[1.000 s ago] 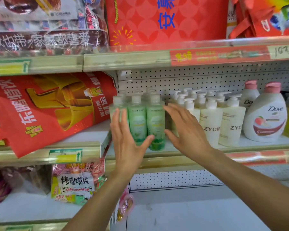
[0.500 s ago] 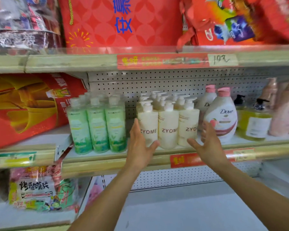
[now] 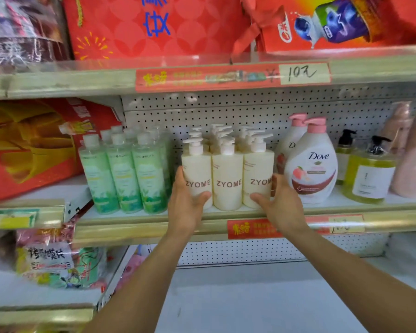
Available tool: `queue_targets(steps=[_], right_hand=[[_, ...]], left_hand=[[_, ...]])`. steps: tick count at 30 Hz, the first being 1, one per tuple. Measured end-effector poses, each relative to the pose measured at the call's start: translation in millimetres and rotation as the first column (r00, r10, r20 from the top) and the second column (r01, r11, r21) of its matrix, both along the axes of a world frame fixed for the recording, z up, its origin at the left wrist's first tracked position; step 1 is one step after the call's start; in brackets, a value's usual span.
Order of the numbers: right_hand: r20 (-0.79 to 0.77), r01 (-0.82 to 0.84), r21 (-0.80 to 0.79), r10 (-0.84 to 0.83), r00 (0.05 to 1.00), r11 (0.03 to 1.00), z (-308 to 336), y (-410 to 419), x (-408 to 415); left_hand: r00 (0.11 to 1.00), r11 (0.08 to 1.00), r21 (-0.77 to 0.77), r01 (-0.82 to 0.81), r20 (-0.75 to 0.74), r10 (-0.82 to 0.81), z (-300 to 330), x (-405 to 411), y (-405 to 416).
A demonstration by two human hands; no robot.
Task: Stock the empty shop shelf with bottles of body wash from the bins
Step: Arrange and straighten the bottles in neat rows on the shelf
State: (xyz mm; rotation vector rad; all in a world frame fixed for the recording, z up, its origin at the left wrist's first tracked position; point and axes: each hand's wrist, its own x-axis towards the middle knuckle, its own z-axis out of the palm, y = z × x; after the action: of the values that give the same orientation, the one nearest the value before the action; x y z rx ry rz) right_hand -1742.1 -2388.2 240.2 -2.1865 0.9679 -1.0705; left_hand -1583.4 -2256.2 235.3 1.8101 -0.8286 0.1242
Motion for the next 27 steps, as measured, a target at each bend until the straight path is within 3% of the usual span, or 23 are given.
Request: queue_targets(steps=[5, 11, 19, 24, 27], right_hand=[[0.006, -0.041, 0.017, 0.041, 0.999, 0.999, -2.3, 0.4, -0.9], [-0.020, -0.039, 0.004, 0.039, 0.999, 0.999, -2.6, 5.4, 7.8], [0.004, 0.053, -0.081, -0.053, 0.999, 0.995, -19.0, -0.5, 21.1], [-0.015, -0.016, -0.046, 0.016, 1.000, 0.999, -16.0, -1.4, 17.1], [-0.114, -0.085, -0.032, 0.080, 0.990, 0.996, -10.9, -5.1, 5.7]], left_hand=[[0.999, 1.000, 0.026, -0.018, -0.045, 0.020, -2.7, -6.2, -1.0], [0.980, 0.955, 0.231, -0.187, 0.106, 0.166, -9.1, -27.4, -13.4], [0.973, 0.940, 0.258, -0.222, 0.126, 0.195, -8.7, -23.8, -19.5], [0.974, 0.938, 0.270, -0.219, 0.110, 0.196, -6.6, -25.3, -18.1], [0.975, 0.939, 0.266, -0.219, 0.107, 0.197, -6.2, -25.7, -14.2]])
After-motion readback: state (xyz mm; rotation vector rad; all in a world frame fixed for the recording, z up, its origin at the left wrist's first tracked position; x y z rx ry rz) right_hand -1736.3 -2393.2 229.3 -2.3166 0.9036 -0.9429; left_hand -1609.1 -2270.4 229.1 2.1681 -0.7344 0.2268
